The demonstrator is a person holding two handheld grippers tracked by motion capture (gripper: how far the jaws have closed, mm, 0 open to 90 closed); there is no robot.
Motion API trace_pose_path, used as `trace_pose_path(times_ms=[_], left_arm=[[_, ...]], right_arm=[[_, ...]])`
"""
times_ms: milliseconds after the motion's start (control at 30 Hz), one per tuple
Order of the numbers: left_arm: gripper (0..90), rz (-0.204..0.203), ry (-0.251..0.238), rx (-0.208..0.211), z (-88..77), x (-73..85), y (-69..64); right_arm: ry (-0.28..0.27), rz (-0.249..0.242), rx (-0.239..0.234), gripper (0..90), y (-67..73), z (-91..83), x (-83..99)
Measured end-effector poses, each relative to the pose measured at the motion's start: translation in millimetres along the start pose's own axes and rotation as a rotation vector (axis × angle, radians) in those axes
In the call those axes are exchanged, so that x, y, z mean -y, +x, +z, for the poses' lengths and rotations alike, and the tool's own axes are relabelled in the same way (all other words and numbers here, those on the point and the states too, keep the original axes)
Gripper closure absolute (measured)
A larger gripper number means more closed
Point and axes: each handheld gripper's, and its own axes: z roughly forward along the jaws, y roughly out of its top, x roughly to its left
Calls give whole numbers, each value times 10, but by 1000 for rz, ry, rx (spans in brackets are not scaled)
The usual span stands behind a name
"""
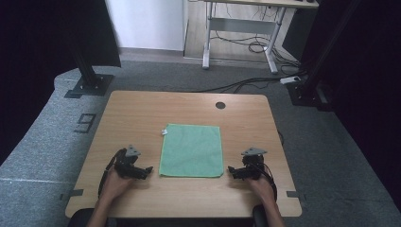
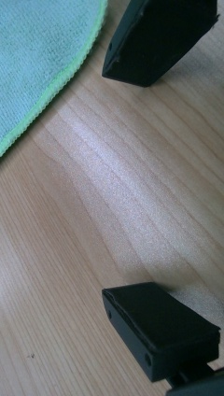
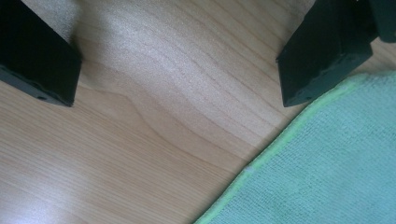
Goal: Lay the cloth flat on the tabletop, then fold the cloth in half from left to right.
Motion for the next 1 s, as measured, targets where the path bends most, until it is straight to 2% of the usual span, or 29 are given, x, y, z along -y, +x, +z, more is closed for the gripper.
trace_pose_path(times_ms=[600,733,867,1000], left_arm=[[0,-5,1,-2,2,-1,-3],[0,-6,1,-3,1,-1,-4],[0,-6,1,-3,2,-1,-4],[0,-6,1,-3,1,-1,-4]], right_arm=[[1,-5,-6,0,-2,-3,2],[16,9,6,0,12,-13,-10],[-8,14,16,0,86,-63,-61],[-38,9,-1,0,237,-116,-138]])
